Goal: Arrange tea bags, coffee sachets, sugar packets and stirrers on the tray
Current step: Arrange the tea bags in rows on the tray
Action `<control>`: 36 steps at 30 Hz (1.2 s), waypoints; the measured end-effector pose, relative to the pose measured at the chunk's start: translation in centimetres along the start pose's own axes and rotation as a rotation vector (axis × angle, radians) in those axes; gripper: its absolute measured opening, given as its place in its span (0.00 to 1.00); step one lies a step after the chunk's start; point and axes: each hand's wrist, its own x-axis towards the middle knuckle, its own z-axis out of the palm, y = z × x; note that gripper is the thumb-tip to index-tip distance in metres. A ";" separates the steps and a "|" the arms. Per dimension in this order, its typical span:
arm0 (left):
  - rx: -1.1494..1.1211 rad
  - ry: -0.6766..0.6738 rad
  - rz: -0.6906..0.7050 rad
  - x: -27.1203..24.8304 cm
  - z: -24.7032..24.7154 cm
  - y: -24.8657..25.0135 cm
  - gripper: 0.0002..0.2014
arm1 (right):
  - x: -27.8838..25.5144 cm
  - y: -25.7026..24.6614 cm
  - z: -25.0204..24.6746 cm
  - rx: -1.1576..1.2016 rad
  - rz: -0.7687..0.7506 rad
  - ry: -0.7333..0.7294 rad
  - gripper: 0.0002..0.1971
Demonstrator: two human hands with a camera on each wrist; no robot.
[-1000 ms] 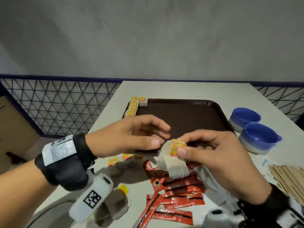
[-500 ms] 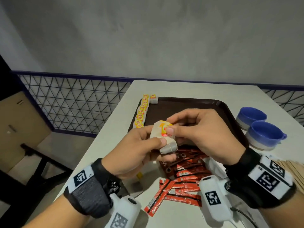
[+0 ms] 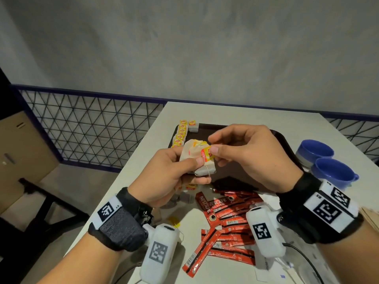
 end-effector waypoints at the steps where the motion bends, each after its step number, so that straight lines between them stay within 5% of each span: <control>1: -0.003 0.004 0.004 0.1 -0.1 0.1 0.10 | 0.2 0.1 0.0 -0.012 0.004 -0.004 0.09; 36: 0.038 0.115 -0.017 2.5 -3.4 -2.3 0.10 | 3.4 1.9 2.2 -0.145 0.010 -0.010 0.11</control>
